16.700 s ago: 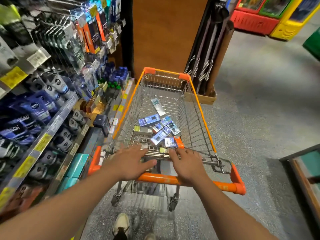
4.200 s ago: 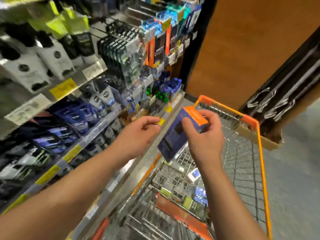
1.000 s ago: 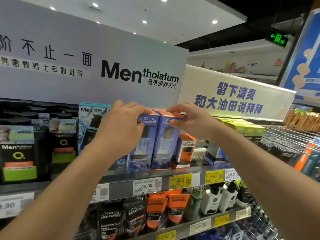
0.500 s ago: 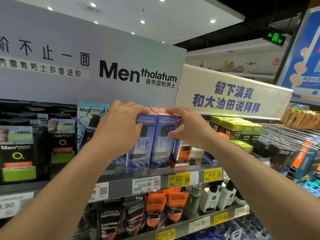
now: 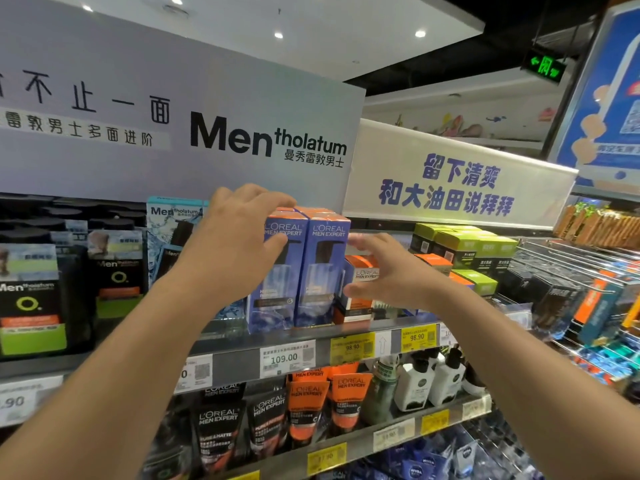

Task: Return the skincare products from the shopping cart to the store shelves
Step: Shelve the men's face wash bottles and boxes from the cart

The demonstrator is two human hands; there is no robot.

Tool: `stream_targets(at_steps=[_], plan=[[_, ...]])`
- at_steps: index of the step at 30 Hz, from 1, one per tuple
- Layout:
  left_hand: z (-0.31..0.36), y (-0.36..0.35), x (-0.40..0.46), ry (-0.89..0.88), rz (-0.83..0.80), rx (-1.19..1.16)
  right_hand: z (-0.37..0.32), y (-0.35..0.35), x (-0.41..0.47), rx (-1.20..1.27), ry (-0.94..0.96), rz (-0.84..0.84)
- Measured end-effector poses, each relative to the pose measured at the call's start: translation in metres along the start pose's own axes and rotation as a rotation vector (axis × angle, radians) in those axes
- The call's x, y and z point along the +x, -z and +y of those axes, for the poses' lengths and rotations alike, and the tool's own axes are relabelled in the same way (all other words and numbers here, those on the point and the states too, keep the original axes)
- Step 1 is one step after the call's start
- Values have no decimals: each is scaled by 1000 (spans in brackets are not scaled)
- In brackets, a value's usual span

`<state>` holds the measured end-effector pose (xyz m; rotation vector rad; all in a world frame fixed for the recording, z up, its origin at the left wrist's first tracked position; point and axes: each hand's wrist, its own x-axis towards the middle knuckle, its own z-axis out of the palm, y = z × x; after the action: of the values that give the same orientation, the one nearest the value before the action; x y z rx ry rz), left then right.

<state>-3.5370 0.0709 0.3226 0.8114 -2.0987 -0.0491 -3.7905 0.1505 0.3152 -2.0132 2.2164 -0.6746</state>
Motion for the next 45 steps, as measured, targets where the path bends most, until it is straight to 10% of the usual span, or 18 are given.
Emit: stream_targets(at_steps=[16,26,45], plan=[[25,6,-15,-3,3,-88,9,-13,-14,110,-11,66],[69,-7,-34,-73,54,-425,29,-32,-75,472,16,530],[218,-155,-116,-173,-537,-815,111,-68,-304,806,-423,831]])
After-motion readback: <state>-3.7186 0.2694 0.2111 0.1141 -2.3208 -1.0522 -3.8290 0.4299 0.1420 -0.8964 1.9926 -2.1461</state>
